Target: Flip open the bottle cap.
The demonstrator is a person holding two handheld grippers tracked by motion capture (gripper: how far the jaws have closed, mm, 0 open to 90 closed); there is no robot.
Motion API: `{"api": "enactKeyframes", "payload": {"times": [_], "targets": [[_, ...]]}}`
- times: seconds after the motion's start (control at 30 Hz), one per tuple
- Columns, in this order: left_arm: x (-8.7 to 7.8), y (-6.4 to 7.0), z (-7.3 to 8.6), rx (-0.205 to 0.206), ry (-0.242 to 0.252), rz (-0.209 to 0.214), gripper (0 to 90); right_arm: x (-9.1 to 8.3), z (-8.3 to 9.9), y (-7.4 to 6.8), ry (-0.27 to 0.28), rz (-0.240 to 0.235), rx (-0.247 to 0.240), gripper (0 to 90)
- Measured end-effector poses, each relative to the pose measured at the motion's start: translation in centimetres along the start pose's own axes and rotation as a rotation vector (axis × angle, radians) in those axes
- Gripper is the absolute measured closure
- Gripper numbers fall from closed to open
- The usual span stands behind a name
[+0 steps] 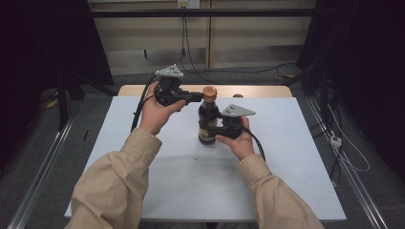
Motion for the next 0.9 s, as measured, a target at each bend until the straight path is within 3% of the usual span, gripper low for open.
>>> {"api": "enactKeyframes", "payload": {"times": [0.23,0.43,0.6,0.7,0.73,0.77,0.8,0.83,0.9], "targets": [[0.1,0.1,-0.5,0.023,-0.019,-0.016,90.0,0.0,0.1,-0.1,0.005,0.006,0.001,31.4],[0.5,-0.1,-0.5,-0.012,-0.005,0.005,90.0,0.0,0.1,0.0,0.008,0.019,0.014,31.6],[0.6,0.1,-0.8,0.006,-0.02,-0.014,90.0,0.0,0.2,0.1,0.006,0.024,0.019,31.7],[0.7,-0.1,-0.8,-0.013,-0.009,0.005,90.0,-0.1,0.2,0.1,0.004,0.024,0.02,31.7],[0.6,0.0,-1.0,-0.007,0.025,0.015,90.0,-0.1,0.2,0.1,0.008,0.024,0.021,31.7],[0.2,0.2,-1.6,-0.064,0.136,0.096,90.0,0.0,0.3,0.2,0.012,0.027,0.026,31.7],[0.1,1.1,-2.8,0.004,0.139,0.071,90.0,0.5,0.1,-0.6,0.006,0.018,-0.029,31.5],[0.4,2.0,-3.8,0.044,0.107,0.062,90.0,0.5,0.1,-0.6,0.006,0.018,-0.029,31.5],[0.6,3.1,-5.3,0.071,0.061,0.038,90.0,1.2,-0.3,-1.5,-0.008,0.039,-0.07,31.3]]}}
Point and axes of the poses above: each handheld gripper's, and its own axes: x roughly forward along the jaws, z roughly out of its underside, y roughly to its right, the point moved 2 cm from there along x, roughly forward along the jaws
